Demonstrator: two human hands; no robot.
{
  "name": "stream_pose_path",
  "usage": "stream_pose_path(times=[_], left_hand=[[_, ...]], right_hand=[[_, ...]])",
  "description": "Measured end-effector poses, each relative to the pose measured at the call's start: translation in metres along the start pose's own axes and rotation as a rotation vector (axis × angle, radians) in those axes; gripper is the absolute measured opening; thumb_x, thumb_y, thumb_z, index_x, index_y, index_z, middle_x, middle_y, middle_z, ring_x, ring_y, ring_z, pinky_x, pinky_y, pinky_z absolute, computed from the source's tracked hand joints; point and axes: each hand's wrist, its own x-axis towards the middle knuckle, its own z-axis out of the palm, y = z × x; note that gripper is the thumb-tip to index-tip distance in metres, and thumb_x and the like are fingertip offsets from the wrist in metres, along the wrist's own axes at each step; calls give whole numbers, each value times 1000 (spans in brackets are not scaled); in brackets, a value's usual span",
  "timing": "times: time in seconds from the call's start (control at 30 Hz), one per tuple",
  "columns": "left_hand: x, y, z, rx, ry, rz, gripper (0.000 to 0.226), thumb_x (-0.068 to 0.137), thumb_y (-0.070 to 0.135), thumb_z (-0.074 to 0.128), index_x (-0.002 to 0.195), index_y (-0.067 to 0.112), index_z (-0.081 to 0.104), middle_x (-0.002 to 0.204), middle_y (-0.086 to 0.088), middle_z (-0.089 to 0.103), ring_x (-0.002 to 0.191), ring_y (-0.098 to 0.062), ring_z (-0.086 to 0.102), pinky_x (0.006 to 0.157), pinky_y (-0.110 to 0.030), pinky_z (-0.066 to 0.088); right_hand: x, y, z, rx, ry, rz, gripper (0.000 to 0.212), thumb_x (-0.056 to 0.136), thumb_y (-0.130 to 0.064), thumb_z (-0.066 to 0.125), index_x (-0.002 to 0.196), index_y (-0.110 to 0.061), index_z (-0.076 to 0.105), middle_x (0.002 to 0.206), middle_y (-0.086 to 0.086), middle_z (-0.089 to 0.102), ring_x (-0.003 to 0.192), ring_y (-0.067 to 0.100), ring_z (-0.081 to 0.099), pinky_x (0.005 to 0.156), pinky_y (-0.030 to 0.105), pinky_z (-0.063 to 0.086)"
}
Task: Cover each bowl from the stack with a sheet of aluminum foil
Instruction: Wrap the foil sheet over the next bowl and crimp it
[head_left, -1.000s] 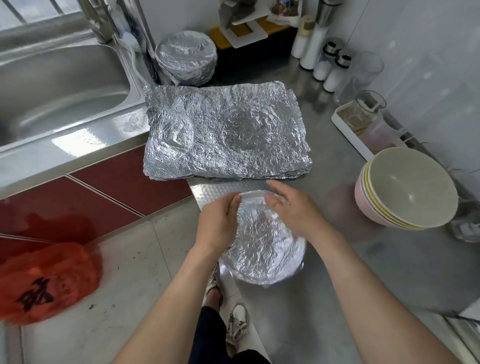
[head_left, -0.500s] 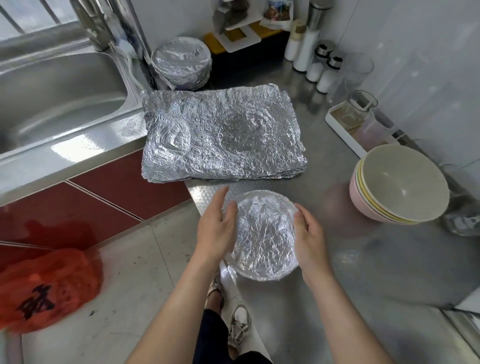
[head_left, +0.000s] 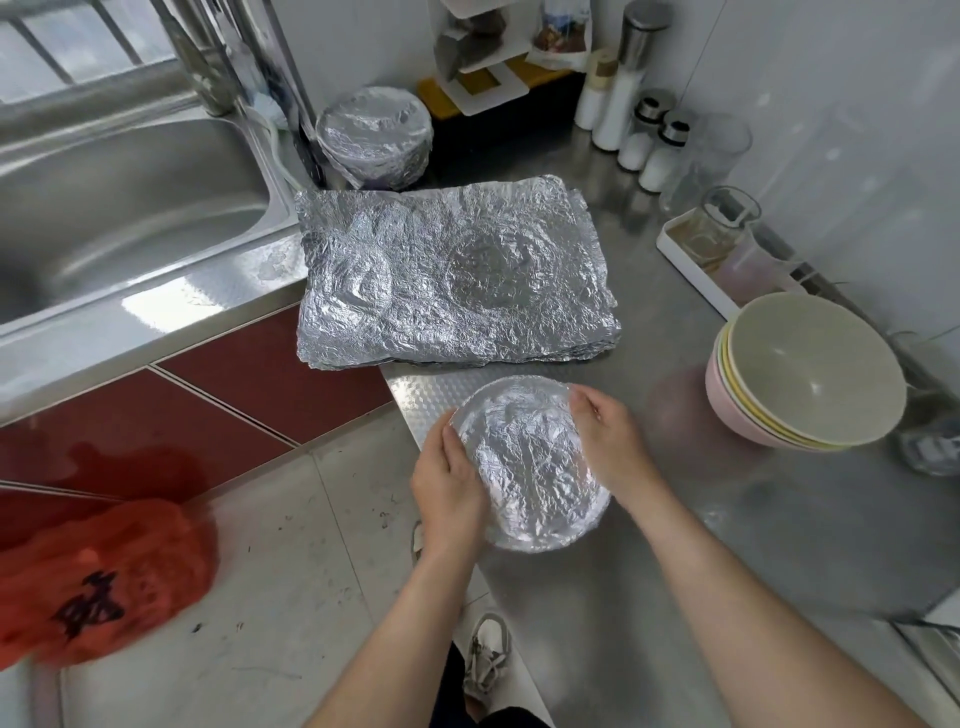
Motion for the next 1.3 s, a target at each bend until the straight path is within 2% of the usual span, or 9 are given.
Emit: stream_pose_path(times=[0.13,0.3,0.67,0.77,0.83,1.0,1.13,1.2,1.3], left_hand=[[-22,4,-10,-108,-48,-96,37,105,23,33,141,26,42,132,13,47,123,-9,45,104,-31,37],[-18,-9,-27,30,-169,-123,43,92,20,52,131,31,37,109,2,53,98,-18,59,85,-39,52],[48,24,7,-20,-279,63,40,104,31,39,140,18,50,140,4,52,128,-11,46,108,-34,37],[39,16,15,-23,-236,102,34,105,31,37,106,13,65,95,1,64,88,-10,56,82,-30,45],[30,10,17,-49,-166,93,40,105,30,37,78,6,55,67,1,45,59,-7,40,59,-22,34],[17,2,16,-82,-60,60,41,104,26,37,65,19,42,60,4,37,55,-9,32,47,-15,27],[21,1,6,-57,-115,12,33,103,34,40,101,13,66,89,-6,65,83,-27,58,78,-41,49],[30,8,1,3,-164,50,40,103,36,42,138,19,51,133,6,57,122,-12,50,102,-32,39],[46,23,4,-18,-328,94,48,102,36,43,148,21,38,147,8,43,130,-5,38,100,-22,30]], right_hand=[[12,-1,-23,125,118,102,43,103,-31,41,140,-9,47,132,-11,47,126,5,42,108,24,29],[-35,24,-25,684,458,400,40,100,-31,44,138,-16,49,138,-4,53,116,7,52,103,27,35],[-63,13,35,1160,389,525,48,98,-48,40,136,-22,51,132,-2,58,120,13,55,102,34,43],[-53,-1,37,1144,429,560,49,99,-51,35,129,-18,57,122,-1,63,111,16,59,92,33,48],[-48,-5,36,1078,482,585,50,99,-49,39,131,-15,54,127,2,60,116,19,57,102,38,44],[-40,0,26,887,443,581,42,98,-43,45,123,-12,57,120,3,61,113,21,57,105,39,42],[-30,8,7,718,346,518,42,95,-43,48,121,-14,61,120,-1,63,111,15,58,101,34,44],[-20,8,-7,586,298,394,45,98,-39,45,137,-18,50,135,-9,51,124,7,47,105,28,36],[-3,0,-22,427,142,226,40,103,-29,40,138,-14,49,136,-8,50,125,3,45,100,12,35]])
